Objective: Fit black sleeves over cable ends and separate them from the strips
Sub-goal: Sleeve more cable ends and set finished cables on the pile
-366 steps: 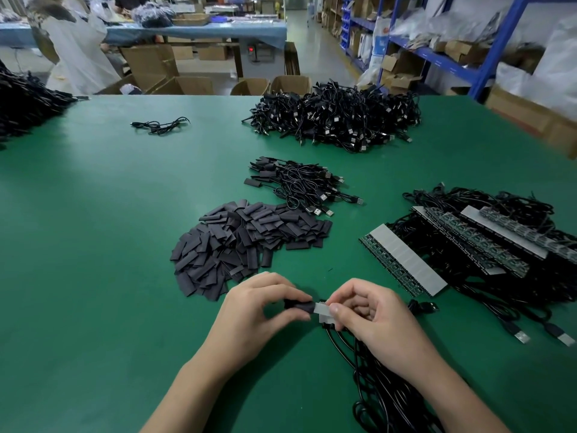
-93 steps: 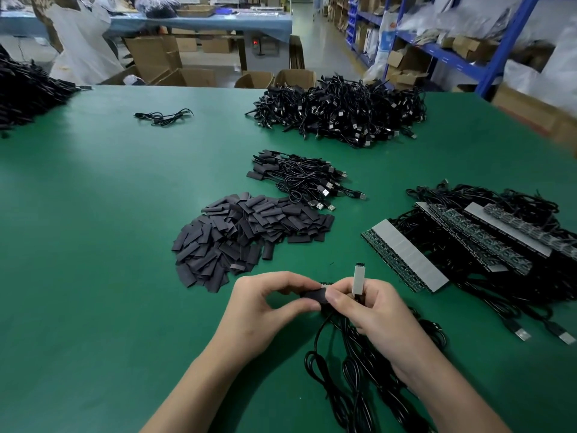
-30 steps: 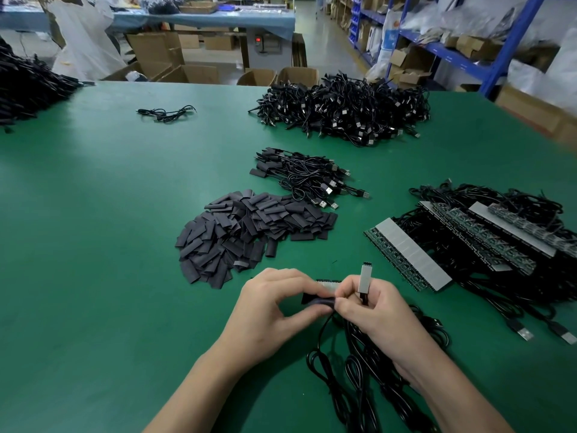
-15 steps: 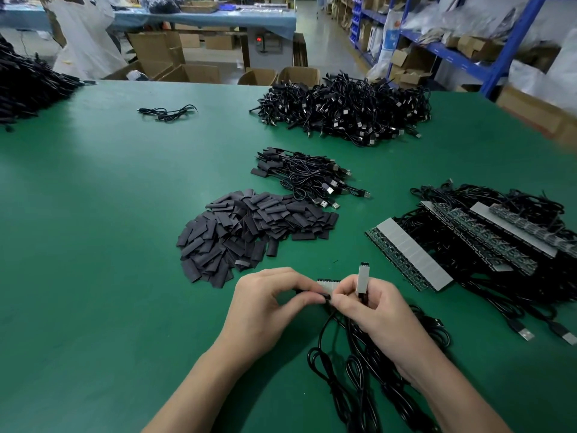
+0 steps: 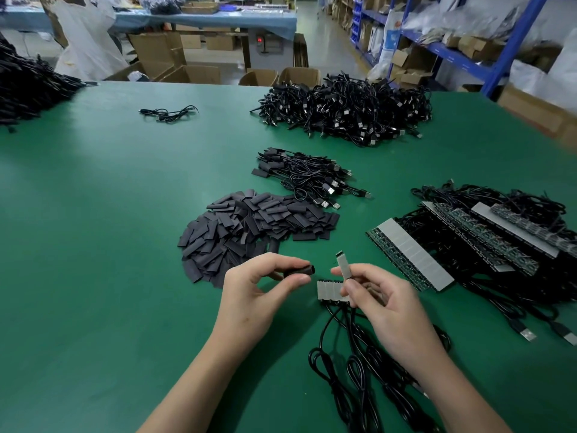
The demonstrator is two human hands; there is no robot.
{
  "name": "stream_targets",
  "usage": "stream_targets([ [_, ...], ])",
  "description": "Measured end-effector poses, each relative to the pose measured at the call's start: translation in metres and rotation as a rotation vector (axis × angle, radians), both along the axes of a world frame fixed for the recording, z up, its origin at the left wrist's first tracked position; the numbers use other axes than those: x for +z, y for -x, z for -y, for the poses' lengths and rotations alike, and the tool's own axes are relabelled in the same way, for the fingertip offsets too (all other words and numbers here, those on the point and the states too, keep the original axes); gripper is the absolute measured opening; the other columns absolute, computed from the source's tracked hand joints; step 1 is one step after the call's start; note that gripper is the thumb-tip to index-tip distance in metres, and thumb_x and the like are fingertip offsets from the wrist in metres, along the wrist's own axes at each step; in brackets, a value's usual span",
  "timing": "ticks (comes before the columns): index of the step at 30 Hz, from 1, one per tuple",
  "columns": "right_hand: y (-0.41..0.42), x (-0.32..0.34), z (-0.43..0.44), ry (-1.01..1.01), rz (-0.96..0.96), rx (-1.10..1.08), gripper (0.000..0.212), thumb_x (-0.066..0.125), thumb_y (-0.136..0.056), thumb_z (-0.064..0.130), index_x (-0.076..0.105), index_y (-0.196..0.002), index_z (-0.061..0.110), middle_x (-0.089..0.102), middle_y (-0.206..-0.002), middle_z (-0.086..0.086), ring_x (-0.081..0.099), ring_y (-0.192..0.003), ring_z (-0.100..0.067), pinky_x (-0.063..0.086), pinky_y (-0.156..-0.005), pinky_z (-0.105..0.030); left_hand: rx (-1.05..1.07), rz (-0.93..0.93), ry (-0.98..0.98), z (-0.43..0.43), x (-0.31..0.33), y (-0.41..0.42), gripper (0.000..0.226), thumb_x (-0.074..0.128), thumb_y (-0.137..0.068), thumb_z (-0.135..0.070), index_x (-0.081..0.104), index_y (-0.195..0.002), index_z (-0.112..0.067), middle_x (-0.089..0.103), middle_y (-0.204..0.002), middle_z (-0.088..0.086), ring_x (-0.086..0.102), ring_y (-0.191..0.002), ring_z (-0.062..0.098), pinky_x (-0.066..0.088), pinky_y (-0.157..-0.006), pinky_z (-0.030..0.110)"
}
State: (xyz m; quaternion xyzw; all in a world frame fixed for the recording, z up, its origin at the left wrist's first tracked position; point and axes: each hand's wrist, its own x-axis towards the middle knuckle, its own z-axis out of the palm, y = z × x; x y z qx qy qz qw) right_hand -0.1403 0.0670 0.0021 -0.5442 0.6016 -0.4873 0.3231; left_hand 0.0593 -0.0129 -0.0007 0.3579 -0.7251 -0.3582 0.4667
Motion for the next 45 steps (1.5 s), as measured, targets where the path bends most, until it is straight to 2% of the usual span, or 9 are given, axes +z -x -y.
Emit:
stream_targets([
  [5, -0.004, 0.004, -0.002, -0.004, -0.101, 0.053, 0.023, 0.062, -0.1, 0.011, 0.077, -0.106, 0.028, 0.07, -0.088, 0.017, 0.066, -0.085, -0.006, 0.046, -0.074, -0.012, -0.015, 0.017, 0.038, 0.002, -0.002, -0.002, 0.016, 0.079, -0.083, -0.028, 0.079, -0.099, -0.028, 0.077, -0.095, -0.02, 0.072, -0.093, 0.007, 0.052, -0.083, 0.017],
  [8, -0.005, 0.004, -0.002, -0.001, -0.172, 0.061, 0.018, 0.062, -0.1, 0.015, 0.076, -0.103, 0.026, 0.07, -0.09, 0.011, 0.066, -0.087, -0.012, 0.049, -0.074, -0.02, -0.033, 0.05, 0.085, 0.003, -0.004, -0.001, 0.015, 0.08, -0.084, -0.024, 0.079, -0.099, -0.026, 0.076, -0.096, -0.019, 0.071, -0.094, 0.009, 0.053, -0.082, 0.021],
  [12, -0.006, 0.003, -0.003, -0.003, -0.207, 0.073, 0.018, 0.06, -0.101, 0.019, 0.076, -0.101, 0.028, 0.068, -0.09, 0.01, 0.066, -0.087, -0.013, 0.049, -0.074, -0.021, -0.031, 0.087, 0.141, 0.004, -0.007, -0.001, 0.014, 0.08, -0.085, -0.025, 0.08, -0.099, -0.024, 0.074, -0.097, -0.019, 0.071, -0.092, 0.009, 0.052, -0.081, 0.022],
  [17, -0.005, 0.001, -0.003, 0.001, -0.233, 0.07, 0.016, 0.062, -0.101, 0.023, 0.076, -0.098, 0.031, 0.063, -0.084, 0.007, 0.059, -0.073, -0.015, 0.044, -0.063, -0.021, -0.019, 0.11, 0.16, 0.005, -0.008, -0.002, 0.015, 0.079, -0.086, -0.027, 0.08, -0.099, -0.021, 0.075, -0.097, -0.019, 0.071, -0.093, 0.008, 0.051, -0.081, 0.021],
  [23, -0.006, -0.001, -0.002, 0.003, -0.227, 0.068, 0.016, 0.062, -0.101, 0.025, 0.076, -0.098, 0.031, 0.062, -0.082, 0.007, 0.057, -0.069, -0.015, 0.042, -0.061, -0.023, 0.002, 0.146, 0.164, 0.006, -0.008, -0.002, 0.015, 0.078, -0.085, -0.028, 0.08, -0.099, -0.023, 0.075, -0.097, -0.019, 0.07, -0.094, 0.006, 0.052, -0.08, 0.022],
  [26, -0.006, -0.001, -0.002, 0.011, -0.229, 0.078, 0.016, 0.063, -0.101, 0.023, 0.076, -0.096, 0.03, 0.059, -0.079, 0.007, 0.054, -0.066, -0.01, 0.039, -0.059, -0.017, 0.001, 0.161, 0.174, 0.007, -0.008, -0.003, 0.015, 0.079, -0.085, -0.028, 0.08, -0.099, -0.023, 0.074, -0.097, -0.019, 0.07, -0.093, 0.004, 0.052, -0.082, 0.02],
  [34, -0.005, -0.007, -0.001, 0.003, -0.305, 0.095, 0.017, 0.061, -0.1, 0.024, 0.075, -0.1, 0.032, 0.058, -0.082, 0.02, 0.055, -0.068, -0.007, 0.036, -0.06, -0.012, -0.02, 0.251, 0.218, 0.007, -0.011, -0.006, 0.016, 0.081, -0.087, -0.028, 0.08, -0.102, -0.025, 0.072, -0.101, -0.018, 0.07, -0.096, 0.004, 0.059, -0.083, 0.035],
  [38, -0.005, -0.009, -0.001, -0.004, -0.344, 0.099, 0.018, 0.056, -0.096, 0.032, 0.074, -0.099, 0.033, 0.059, -0.085, 0.017, 0.055, -0.067, -0.011, 0.037, -0.058, -0.016, -0.023, 0.272, 0.235, 0.008, -0.012, -0.006, 0.015, 0.08, -0.088, -0.032, 0.079, -0.102, -0.027, 0.071, -0.101, -0.019, 0.069, -0.096, 0.003, 0.059, -0.082, 0.035],
  [45, -0.005, -0.011, 0.0, -0.004, -0.378, 0.083, 0.018, 0.058, -0.095, 0.026, 0.075, -0.096, 0.029, 0.057, -0.083, 0.027, 0.054, -0.066, -0.004, 0.035, -0.058, -0.01, -0.111, 0.359, 0.286, 0.012, -0.013, -0.01, 0.014, 0.075, -0.092, -0.034, 0.078, -0.104, -0.029, 0.069, -0.105, -0.02, 0.067, -0.098, 0.001, 0.058, -0.082, 0.033],
])
